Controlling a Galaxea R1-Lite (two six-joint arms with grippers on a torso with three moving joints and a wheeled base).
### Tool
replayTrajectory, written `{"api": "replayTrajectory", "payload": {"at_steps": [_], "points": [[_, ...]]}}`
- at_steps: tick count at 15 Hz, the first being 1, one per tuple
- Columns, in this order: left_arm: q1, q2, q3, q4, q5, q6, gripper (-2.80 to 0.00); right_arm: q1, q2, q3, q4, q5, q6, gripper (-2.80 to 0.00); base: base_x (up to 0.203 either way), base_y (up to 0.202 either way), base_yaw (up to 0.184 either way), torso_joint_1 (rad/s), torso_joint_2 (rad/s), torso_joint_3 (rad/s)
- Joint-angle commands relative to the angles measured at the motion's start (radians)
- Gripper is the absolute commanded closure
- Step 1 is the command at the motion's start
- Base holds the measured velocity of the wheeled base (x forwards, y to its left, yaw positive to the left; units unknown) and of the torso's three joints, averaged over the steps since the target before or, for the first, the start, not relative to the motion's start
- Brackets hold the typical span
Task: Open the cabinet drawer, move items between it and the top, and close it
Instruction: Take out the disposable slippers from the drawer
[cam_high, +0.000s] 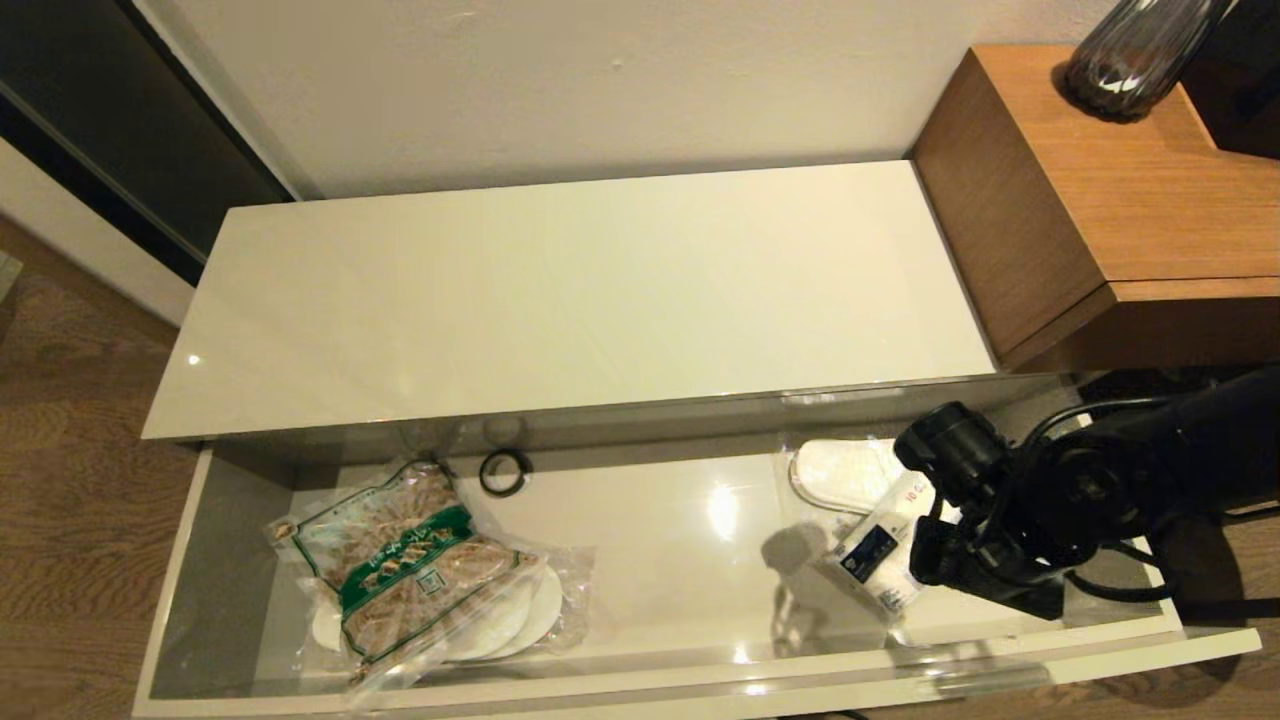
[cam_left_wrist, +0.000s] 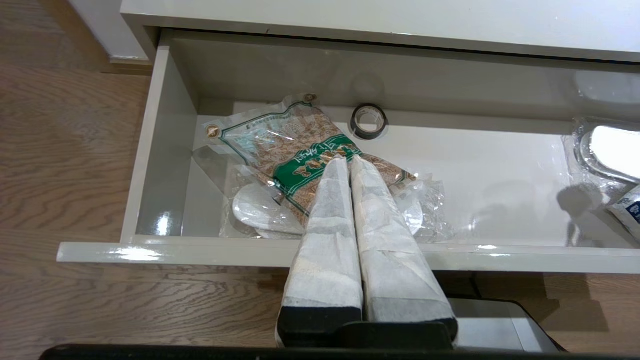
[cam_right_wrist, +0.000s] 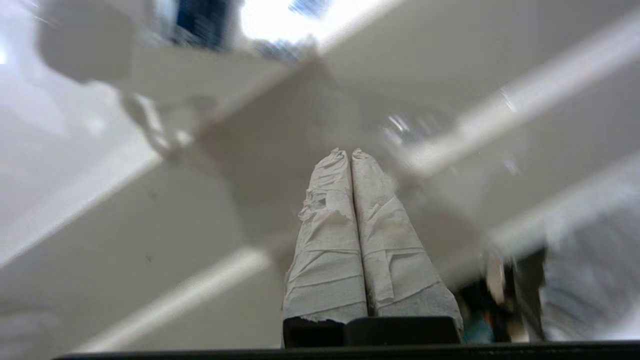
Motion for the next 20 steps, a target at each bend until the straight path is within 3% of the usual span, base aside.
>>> {"api": "replayTrajectory", "payload": {"at_steps": [1,8,9,20], "points": [[0.000,0.001,0.000,-0.001,0.000,-0.001,0.00,-0.004,0.091,0.000,-0.065,-0.030,-0.022,0.00,0.000,0.000,0.000,0.000,0.00,0.000],[0.000,0.001,0.000,-0.001,0.001,-0.001,0.00,-0.066,0.187,-0.004,-0.202,-0.160,-0.131,0.00,0.000,0.000,0.000,0.000,0.00,0.000],[0.000,0.001,0.000,-0.001,0.000,-0.001,0.00,-0.071,0.192,-0.018,-0.203,-0.170,-0.136,-2.80,0.000,0.000,0.000,0.000,0.00,0.000],[0.000,0.001,0.000,-0.001,0.001,-0.001,0.00,-0.109,0.212,-0.079,-0.262,-0.207,-0.215,-2.80,0.000,0.000,0.000,0.000,0.00,0.000]]}}
